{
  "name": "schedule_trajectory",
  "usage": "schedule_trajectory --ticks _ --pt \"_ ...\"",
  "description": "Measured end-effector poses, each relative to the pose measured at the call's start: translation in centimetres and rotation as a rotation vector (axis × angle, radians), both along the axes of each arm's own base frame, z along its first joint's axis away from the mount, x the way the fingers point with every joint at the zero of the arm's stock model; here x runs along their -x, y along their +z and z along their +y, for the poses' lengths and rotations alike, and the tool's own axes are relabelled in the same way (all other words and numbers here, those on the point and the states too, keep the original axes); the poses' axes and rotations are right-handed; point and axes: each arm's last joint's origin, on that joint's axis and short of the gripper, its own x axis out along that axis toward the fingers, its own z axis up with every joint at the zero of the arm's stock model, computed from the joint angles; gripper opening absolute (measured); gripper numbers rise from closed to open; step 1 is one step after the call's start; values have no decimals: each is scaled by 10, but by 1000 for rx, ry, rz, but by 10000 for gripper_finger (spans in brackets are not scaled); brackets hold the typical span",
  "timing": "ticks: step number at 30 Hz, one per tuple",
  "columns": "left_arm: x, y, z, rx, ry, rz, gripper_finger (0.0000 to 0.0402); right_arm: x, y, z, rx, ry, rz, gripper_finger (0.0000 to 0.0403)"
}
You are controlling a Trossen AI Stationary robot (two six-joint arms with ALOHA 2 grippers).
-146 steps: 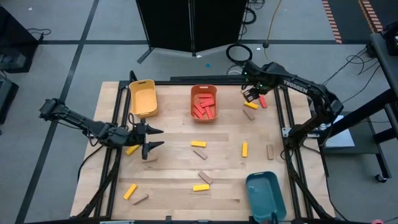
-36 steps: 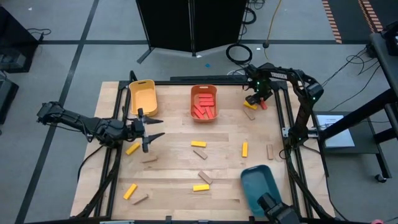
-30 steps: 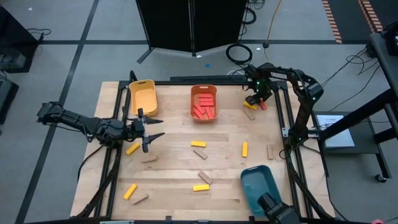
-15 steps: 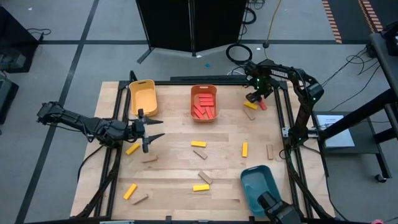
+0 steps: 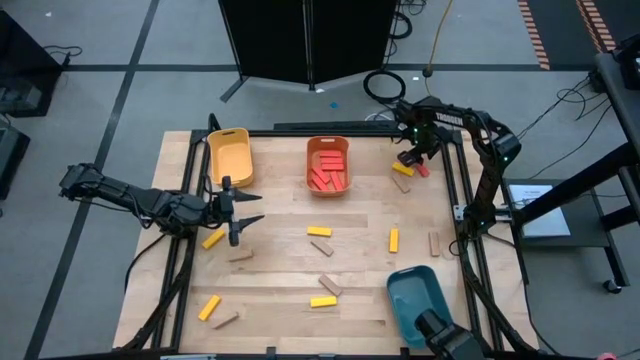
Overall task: Sort blocks
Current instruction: Put the orange block into the orange bin
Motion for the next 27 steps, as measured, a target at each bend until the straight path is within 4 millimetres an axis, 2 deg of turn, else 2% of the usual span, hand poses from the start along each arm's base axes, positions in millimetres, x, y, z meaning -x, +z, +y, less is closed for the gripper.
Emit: schedule_trajectory --ticks 8,23,27 --pt "0 0 0 21 6 1 244 4 -21 8 -21 8 -47 164" --pt "-1 4 0 -48 -7 -33 244 4 -22 8 -14 4 -57 164" --pt "-1 4 0 -70 -12 -29 244 3 -25 7 -20 4 -53 147"
